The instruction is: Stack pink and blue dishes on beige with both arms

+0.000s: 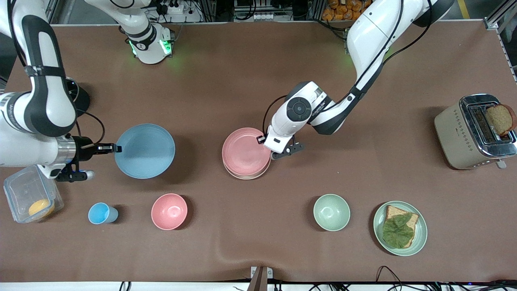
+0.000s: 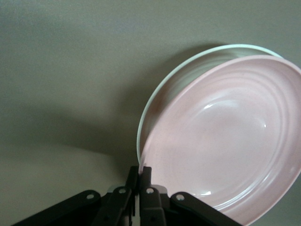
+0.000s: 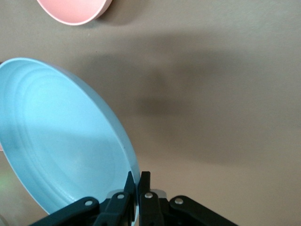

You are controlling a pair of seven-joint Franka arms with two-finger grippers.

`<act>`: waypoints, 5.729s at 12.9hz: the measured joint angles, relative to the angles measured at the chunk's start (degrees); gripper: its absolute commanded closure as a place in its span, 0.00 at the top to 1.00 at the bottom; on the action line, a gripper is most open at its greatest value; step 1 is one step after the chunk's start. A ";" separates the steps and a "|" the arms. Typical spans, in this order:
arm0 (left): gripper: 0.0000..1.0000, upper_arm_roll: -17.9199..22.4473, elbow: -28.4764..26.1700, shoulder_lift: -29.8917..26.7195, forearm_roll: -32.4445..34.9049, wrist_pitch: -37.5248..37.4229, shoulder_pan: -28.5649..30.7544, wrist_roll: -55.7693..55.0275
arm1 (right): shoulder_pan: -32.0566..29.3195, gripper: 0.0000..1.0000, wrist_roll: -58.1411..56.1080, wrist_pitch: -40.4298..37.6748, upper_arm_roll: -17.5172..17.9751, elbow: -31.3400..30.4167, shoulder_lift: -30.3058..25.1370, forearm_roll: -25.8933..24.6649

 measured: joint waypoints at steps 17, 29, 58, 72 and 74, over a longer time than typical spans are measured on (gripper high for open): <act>1.00 0.87 7.72 -4.42 1.14 -6.10 3.45 4.30 | 12.15 0.00 23.28 4.89 -0.03 -2.16 1.59 7.91; 1.00 1.88 7.86 -24.24 3.94 -31.91 24.41 48.75 | 29.79 0.00 35.68 26.32 0.31 -9.38 3.16 18.55; 1.00 15.57 17.79 -35.56 -1.94 -59.24 21.15 55.74 | 10.14 1.00 4.96 0.02 -9.54 -5.58 -16.67 -9.43; 1.00 23.42 12.38 -38.91 -5.55 -58.00 16.59 55.84 | 3.96 1.00 3.33 -8.18 -2.61 2.74 -24.33 -16.48; 1.00 23.41 12.36 -38.91 -5.55 -57.70 16.57 55.84 | 3.89 1.00 3.54 -8.27 -2.61 2.86 -24.33 -16.48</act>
